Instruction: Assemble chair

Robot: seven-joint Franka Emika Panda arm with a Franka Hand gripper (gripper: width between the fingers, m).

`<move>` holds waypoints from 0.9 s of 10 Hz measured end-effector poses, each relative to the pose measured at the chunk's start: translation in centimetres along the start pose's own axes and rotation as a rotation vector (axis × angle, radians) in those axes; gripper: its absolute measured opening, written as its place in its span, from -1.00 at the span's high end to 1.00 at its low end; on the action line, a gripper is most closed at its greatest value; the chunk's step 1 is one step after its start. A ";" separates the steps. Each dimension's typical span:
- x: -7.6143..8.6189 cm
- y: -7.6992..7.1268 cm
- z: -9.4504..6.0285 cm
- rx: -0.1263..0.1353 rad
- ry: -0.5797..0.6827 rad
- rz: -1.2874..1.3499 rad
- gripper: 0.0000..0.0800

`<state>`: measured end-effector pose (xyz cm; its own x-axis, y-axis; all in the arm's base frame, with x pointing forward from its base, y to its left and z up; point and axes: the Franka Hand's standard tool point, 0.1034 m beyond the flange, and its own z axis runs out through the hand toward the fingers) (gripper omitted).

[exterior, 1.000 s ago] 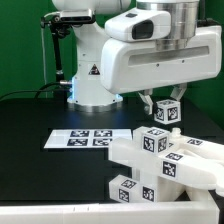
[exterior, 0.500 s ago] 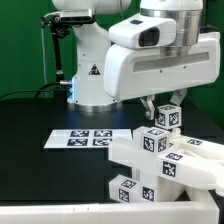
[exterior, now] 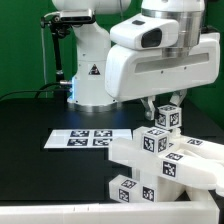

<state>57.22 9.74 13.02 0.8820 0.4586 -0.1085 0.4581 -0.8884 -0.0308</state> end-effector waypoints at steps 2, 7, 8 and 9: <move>0.2 -0.8 0.2 0.000 -0.002 -0.007 0.29; 0.4 -1.2 0.3 0.001 -0.001 -0.010 0.29; 0.4 -1.2 0.3 0.000 -0.001 -0.011 0.29; 0.4 -1.1 0.3 0.000 0.000 -0.009 0.29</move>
Offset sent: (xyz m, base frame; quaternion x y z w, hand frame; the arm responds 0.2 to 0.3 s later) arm 0.0023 0.0149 0.0028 -0.0057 -0.0117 -0.0042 0.9999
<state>57.04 10.87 12.67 0.8777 0.4667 -0.1085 0.4662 -0.8841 -0.0318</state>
